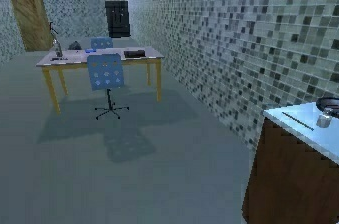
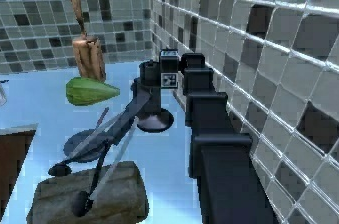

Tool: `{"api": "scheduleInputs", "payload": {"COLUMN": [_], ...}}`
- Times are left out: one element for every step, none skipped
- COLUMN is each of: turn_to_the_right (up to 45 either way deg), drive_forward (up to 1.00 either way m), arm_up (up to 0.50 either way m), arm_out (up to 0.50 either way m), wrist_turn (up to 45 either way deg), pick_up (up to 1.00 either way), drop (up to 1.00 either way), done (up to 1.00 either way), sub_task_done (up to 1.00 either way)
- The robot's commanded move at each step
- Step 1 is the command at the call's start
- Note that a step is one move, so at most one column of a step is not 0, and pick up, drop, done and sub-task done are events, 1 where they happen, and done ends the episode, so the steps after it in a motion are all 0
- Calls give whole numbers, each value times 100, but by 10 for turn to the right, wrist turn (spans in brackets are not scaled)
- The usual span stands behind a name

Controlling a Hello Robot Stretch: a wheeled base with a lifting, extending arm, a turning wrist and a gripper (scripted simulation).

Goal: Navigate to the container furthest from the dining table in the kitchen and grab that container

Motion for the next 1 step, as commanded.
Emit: {"api": "scheduleInputs", "payload": {"turn_to_the_right": [0], "drive_forward": [0], "arm_up": [0], "arm_out": [0], "wrist_turn": [450], "pick_up": [0], "drop": [0], "done": [0], "sub_task_done": [0]}}
